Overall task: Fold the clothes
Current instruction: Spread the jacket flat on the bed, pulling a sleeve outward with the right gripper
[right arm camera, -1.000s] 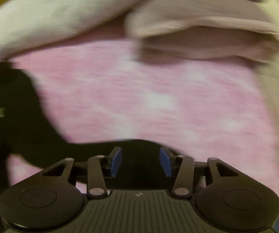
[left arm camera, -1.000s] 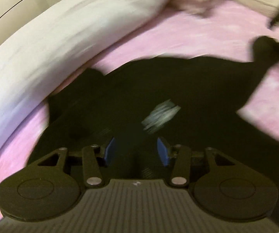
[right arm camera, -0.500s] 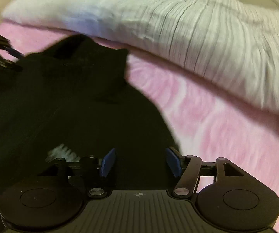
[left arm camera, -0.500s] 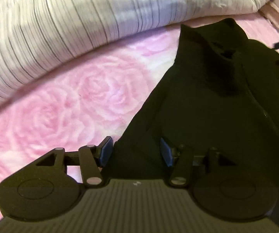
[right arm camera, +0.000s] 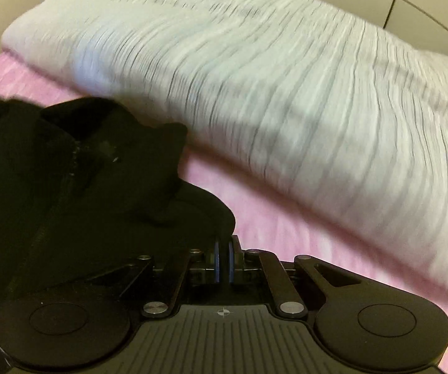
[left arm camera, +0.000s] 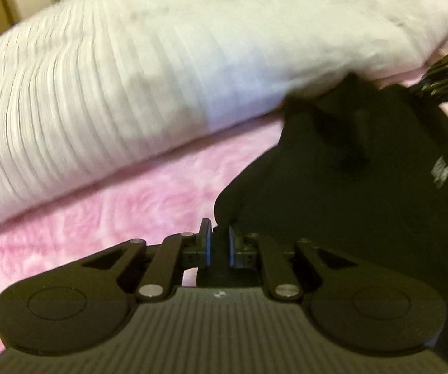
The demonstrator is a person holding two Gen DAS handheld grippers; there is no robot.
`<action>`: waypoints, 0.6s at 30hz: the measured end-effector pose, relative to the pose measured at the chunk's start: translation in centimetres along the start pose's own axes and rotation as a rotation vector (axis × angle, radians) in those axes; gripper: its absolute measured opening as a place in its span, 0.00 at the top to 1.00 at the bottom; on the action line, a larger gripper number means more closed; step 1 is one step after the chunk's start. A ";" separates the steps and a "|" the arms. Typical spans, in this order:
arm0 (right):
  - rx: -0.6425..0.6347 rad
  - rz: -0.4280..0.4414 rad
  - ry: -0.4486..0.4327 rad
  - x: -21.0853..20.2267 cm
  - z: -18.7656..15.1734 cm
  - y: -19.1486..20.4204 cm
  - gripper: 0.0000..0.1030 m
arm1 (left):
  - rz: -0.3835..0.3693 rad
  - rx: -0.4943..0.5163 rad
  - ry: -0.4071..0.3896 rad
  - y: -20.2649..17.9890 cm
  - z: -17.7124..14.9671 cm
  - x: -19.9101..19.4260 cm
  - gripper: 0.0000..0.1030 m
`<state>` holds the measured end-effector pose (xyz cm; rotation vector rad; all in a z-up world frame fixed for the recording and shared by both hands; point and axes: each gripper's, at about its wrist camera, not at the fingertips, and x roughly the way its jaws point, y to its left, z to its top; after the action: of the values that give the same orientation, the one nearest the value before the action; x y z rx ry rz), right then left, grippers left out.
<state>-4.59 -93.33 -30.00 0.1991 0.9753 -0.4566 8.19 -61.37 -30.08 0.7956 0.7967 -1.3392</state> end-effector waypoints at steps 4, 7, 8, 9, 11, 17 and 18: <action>0.038 -0.059 0.016 0.4 -1.6 0.6 0.74 | 0.052 -0.019 0.037 -1.3 -1.2 1.7 0.83; 0.099 -0.058 -0.044 -3.3 -5.3 0.2 0.57 | 0.095 -0.043 -0.003 -2.0 -1.5 0.9 0.80; 0.119 -0.058 -0.064 -4.6 -6.6 0.1 0.54 | 0.110 -0.061 -0.027 -2.1 -1.7 0.2 0.80; 0.177 -0.040 -0.066 -5.8 -8.5 -0.2 0.51 | 0.128 -0.077 -0.054 -2.2 -1.8 0.0 0.80; 0.325 0.007 -0.044 -7.9 -13.0 -1.0 0.48 | 0.148 -0.104 -0.097 -3.1 -2.3 -2.0 0.78; 0.697 0.045 0.057 -11.9 -27.1 -4.0 0.47 | 0.111 -0.003 -0.095 -10.9 -4.0 -5.5 0.75; 0.735 0.033 0.060 -12.9 -28.5 -4.5 0.47 | 0.097 0.021 -0.087 -12.6 -4.4 -6.0 0.75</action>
<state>-34.20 -83.30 -34.78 0.8932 0.8254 -0.7699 -4.90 -55.37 -27.62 0.7773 0.6688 -1.2888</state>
